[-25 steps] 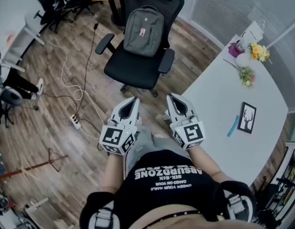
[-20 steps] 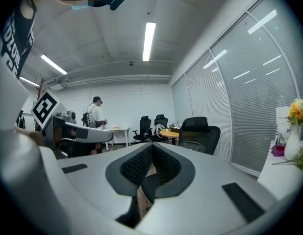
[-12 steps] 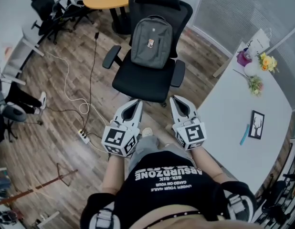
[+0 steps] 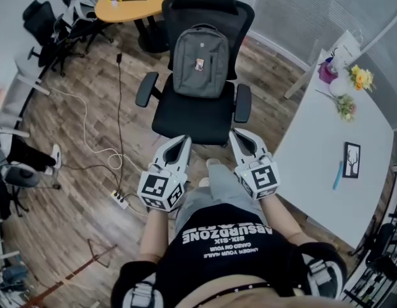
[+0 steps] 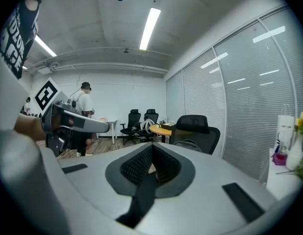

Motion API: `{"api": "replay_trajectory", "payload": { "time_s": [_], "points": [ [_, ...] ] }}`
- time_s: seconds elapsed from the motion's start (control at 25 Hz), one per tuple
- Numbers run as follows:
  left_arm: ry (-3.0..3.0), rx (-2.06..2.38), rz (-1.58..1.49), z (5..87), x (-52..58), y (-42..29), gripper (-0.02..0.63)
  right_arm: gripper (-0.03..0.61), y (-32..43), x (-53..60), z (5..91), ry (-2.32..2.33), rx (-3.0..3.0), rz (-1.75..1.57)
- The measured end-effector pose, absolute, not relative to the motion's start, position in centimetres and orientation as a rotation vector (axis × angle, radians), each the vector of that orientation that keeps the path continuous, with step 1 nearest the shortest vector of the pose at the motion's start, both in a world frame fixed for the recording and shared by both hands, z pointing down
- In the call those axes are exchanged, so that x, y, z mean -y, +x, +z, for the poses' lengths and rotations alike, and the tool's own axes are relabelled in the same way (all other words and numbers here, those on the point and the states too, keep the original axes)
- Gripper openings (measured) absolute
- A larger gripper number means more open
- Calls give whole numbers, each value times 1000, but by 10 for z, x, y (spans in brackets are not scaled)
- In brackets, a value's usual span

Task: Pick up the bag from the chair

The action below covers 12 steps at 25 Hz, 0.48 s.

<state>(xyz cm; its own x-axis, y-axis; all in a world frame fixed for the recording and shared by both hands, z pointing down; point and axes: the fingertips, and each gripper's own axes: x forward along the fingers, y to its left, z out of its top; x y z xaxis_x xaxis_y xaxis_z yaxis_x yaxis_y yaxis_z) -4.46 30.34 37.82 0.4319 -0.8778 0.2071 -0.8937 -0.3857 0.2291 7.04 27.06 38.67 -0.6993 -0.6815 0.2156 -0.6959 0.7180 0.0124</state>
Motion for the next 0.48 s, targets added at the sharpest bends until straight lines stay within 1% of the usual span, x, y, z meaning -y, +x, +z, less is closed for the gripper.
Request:
{"api": "replay_trajectory", "payload": {
  "time_s": [0.28, 0.48],
  "points": [
    [2383, 1528, 74, 389, -236, -76, 15, 15, 61, -196, 399, 1181, 2654, 81],
    [2400, 1518, 173, 396, -166, -96, 15, 15, 48, -127, 405, 1201, 2622, 84]
  ]
}}
